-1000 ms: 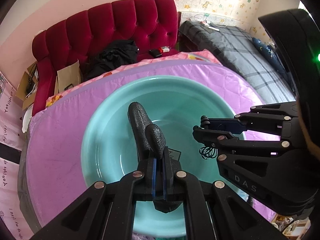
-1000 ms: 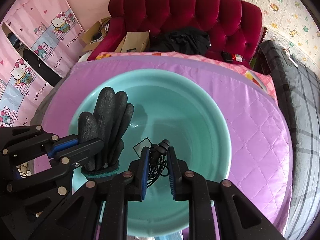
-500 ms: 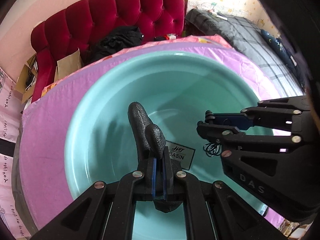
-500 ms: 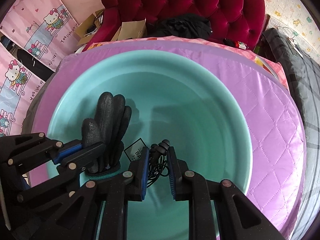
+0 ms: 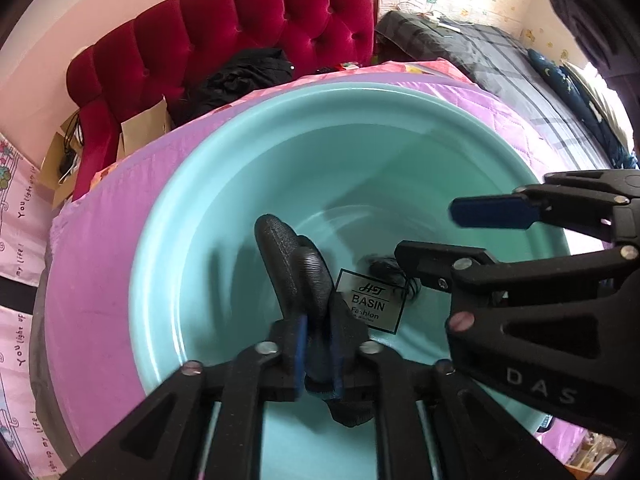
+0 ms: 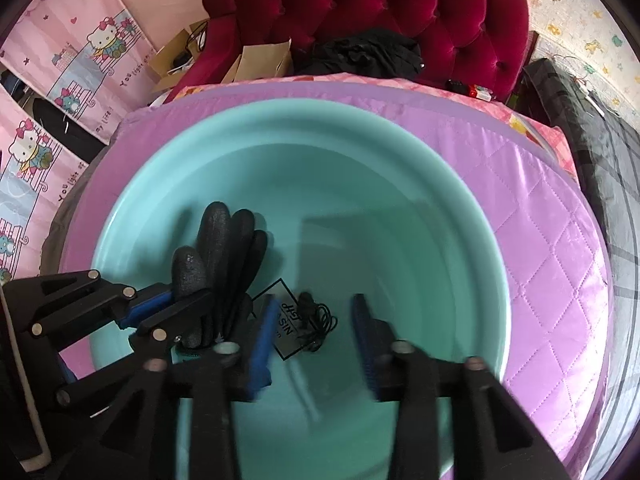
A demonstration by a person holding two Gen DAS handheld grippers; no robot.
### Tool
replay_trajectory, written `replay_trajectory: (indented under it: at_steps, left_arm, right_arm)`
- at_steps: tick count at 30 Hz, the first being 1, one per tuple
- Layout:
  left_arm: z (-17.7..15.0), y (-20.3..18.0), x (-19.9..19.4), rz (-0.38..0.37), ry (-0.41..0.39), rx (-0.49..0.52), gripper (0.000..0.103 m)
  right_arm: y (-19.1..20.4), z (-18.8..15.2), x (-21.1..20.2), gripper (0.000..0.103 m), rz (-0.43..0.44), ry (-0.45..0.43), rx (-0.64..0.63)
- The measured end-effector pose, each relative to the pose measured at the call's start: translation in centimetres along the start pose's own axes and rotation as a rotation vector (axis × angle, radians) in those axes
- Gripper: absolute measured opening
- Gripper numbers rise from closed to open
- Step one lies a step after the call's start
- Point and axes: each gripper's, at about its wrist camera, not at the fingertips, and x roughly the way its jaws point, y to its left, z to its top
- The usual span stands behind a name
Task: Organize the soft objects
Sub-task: 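Open the left tool to drop the glove in the basin while the right tool releases the cable, then withdraw both tools from the basin back toward the remaining items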
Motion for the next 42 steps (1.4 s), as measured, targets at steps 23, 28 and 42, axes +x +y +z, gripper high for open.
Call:
replay_trajectory:
  at_steps: [23,28,42]
  left_arm:
    - [-4.3,-1.0,-6.3,0.085,-0.084,-0.018,0.103]
    - [-5.9,-1.0,-8.2,0.096,-0.098,-0.026,0.103]
    - [-11.6,-2.3,-11.7,0.107,-0.114,-0.030,0.103]
  right_arm:
    - [1.7,-3.9,-6.0,0.103,-0.130,-0.087,0.013]
    - [2.0,-5.5,-7.9,0.103,-0.134,-0.101,0.026]
    - [2.7,-11.6,-12.0,0.103,-0.158,-0.118,0.034]
